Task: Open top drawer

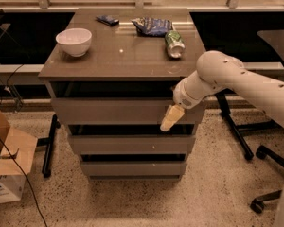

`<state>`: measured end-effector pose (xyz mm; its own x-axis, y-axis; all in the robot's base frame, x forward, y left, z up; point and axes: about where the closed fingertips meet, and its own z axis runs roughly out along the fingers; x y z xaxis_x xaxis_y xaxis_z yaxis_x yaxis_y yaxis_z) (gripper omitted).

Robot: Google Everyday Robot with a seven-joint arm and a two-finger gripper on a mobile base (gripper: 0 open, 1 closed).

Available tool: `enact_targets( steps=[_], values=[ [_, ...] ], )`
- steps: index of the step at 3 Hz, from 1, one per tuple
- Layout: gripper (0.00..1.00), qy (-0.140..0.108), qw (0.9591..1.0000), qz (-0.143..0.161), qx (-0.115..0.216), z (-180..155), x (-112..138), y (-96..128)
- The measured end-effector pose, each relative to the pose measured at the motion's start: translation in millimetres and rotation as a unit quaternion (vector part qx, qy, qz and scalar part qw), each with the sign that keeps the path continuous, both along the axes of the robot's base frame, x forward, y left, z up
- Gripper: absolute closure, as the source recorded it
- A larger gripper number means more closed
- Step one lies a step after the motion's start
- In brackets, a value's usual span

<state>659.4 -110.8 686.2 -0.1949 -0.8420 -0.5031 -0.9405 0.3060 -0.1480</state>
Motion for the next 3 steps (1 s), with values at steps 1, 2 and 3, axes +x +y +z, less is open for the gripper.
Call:
enact_targets(
  steps=[1,2,3],
  values=[
    [0.18,0.026,0.9994,0.001,0.022,-21.4,15.8,4.4],
    [0.41,0.040,0.9989,0.007,0.022,-28.7,14.6,6.4],
    [0.65,0.044,0.9987,0.024,0.014,-26.2,8.1,9.1]
  ],
)
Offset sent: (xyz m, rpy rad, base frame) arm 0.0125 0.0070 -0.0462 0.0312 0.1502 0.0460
